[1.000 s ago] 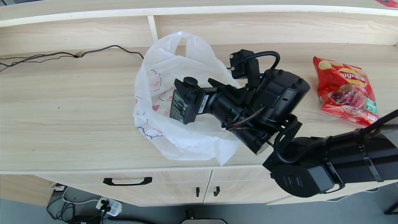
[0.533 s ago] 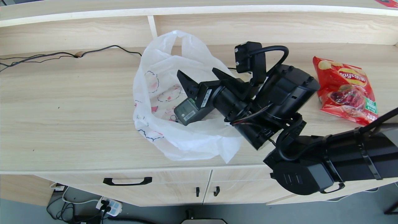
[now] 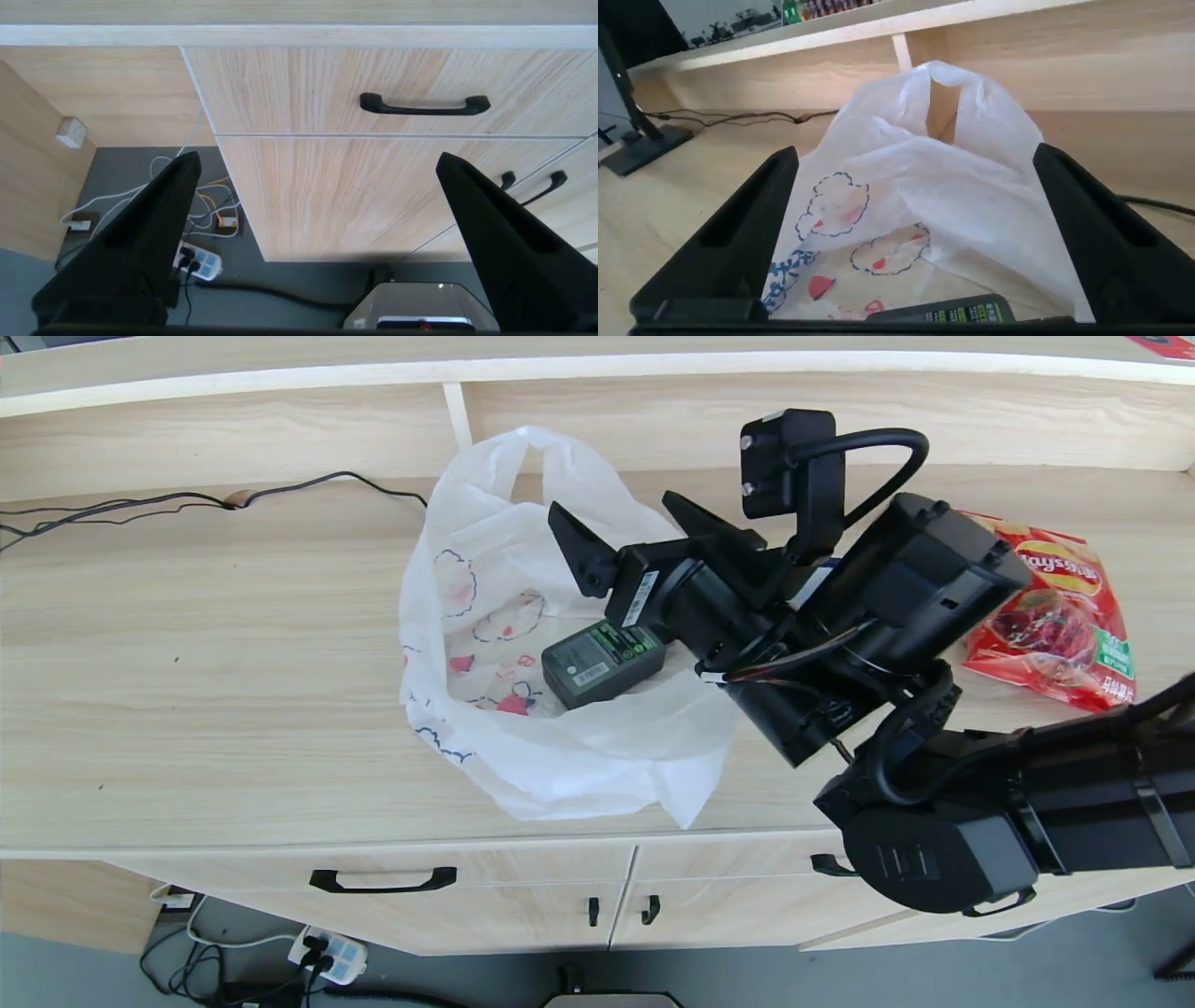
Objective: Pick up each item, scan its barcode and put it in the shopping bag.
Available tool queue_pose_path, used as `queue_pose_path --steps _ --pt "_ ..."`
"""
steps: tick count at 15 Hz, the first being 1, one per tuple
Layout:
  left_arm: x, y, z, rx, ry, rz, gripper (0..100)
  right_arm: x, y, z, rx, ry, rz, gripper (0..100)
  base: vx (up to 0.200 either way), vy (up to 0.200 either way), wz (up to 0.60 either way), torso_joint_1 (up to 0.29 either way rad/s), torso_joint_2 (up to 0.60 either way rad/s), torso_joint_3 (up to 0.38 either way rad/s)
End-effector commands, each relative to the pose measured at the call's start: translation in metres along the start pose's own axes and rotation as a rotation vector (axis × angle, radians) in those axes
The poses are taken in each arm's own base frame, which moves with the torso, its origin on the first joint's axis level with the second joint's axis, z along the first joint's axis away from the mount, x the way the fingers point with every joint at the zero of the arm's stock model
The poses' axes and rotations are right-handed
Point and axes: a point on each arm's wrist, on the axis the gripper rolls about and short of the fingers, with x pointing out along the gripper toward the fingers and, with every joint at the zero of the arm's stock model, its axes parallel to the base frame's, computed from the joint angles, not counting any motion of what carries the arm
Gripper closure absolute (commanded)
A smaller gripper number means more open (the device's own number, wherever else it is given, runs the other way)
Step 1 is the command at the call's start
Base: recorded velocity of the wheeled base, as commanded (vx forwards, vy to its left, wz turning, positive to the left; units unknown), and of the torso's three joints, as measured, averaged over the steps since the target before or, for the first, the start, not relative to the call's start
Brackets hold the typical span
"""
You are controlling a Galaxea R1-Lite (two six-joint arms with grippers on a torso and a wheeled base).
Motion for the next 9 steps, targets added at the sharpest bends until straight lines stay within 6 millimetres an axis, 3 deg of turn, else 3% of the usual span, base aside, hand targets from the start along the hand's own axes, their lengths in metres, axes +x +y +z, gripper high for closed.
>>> queue_pose_path --steps 1,4,9 --pt "0.0 0.0 0.0 -0.008 0.0 0.0 0 -0.012 -0.001 0.022 -0.105 -0.048 0.001 0 0.0 0.0 0.0 0.0 0.0 0.0" --pt "0.0 0.0 0.0 -0.005 0.0 0.0 0 -0.043 0.025 0.028 -0.142 -0.046 0.069 0 0.0 0.0 0.0 0.0 0.0 0.0" --pt "0.0 0.0 0.0 -0.012 0.002 0.002 0 -0.067 0.038 0.025 -0.154 0.004 0.129 0 0.0 0.0 0.0 0.0 0.0 0.0"
